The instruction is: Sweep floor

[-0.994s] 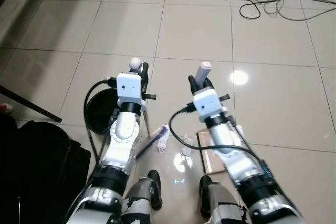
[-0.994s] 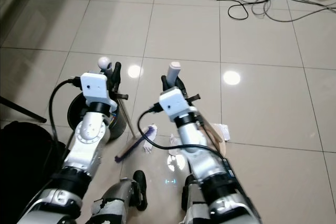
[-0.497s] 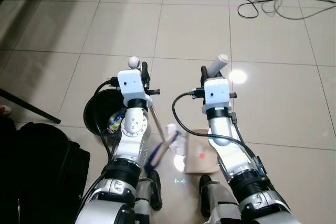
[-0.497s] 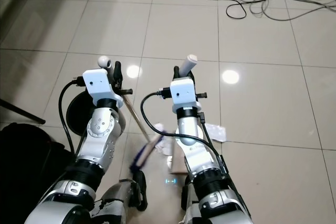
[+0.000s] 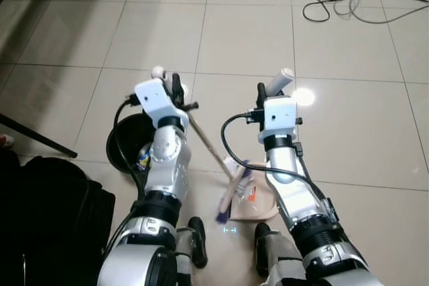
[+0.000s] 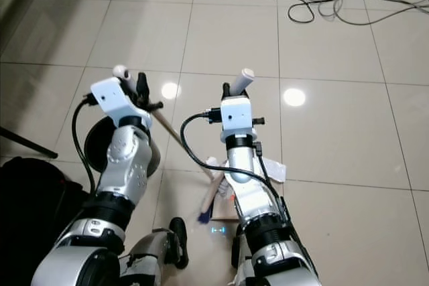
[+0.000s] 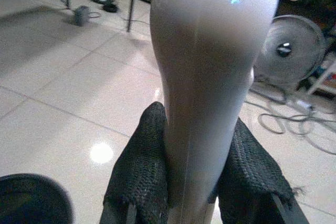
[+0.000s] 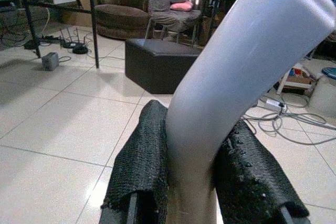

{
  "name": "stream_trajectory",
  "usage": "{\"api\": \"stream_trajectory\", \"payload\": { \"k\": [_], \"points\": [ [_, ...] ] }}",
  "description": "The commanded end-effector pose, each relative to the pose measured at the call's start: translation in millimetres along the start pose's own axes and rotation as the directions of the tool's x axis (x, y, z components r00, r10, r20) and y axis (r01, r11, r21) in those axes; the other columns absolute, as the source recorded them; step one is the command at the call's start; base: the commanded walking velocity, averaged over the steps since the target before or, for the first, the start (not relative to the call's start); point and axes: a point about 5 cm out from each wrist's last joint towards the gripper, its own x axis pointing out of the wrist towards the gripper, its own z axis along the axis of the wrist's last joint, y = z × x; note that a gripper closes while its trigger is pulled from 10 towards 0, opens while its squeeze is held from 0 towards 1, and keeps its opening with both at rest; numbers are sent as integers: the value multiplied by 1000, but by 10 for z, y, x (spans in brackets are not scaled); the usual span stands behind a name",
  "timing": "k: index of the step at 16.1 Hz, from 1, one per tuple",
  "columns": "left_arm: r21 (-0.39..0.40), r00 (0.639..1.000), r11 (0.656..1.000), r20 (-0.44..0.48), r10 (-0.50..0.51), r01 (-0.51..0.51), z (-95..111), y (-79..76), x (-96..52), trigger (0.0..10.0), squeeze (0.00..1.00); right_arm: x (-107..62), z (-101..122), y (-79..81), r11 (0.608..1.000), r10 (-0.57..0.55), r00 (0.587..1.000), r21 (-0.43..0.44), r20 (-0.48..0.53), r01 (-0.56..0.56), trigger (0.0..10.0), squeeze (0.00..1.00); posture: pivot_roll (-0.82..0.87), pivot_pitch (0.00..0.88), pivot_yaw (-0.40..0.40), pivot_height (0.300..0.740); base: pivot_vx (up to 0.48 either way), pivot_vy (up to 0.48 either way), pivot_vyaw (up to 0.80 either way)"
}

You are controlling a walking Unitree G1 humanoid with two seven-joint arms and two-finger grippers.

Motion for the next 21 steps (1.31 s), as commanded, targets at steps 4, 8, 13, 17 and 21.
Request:
{"api": "stream_trajectory", "payload": {
  "k": [4, 8, 13, 17, 21],
  "points": [
    [41, 967, 976, 127, -219, 216, 419, -101, 126, 10000, 0, 45, 53, -62, 999, 10, 1000, 34, 28, -11, 10000, 0, 13, 242, 71, 740, 0, 0, 0],
    [215, 924, 929, 175, -340, 301, 755, 68, 204, 10000, 0, 83, 76, -190, 1000, 3, 999, 30, 41, -4, 10000, 0, 12, 194, 60, 740, 0, 0, 0],
    [392, 927, 878, 135, -351, 275, 885, 482, 67, 10000, 0, -82, 149, -479, 996, -62, 996, 71, 58, 58, 10000, 0, -6, 106, 63, 740, 0, 0, 0],
    [438, 949, 861, 52, -310, 257, 727, 727, -208, 10000, 0, -234, 480, -693, 988, -103, 989, 126, 104, 90, 10000, 0, -28, 81, 63, 740, 0, 0, 0],
    [496, 973, 843, -13, -232, 208, 639, 948, -471, 10000, 0, -265, 873, -921, 980, -141, 980, 162, 142, 118, 10000, 0, -34, 66, 69, 740, 0, 0, 0]
  ]
}}
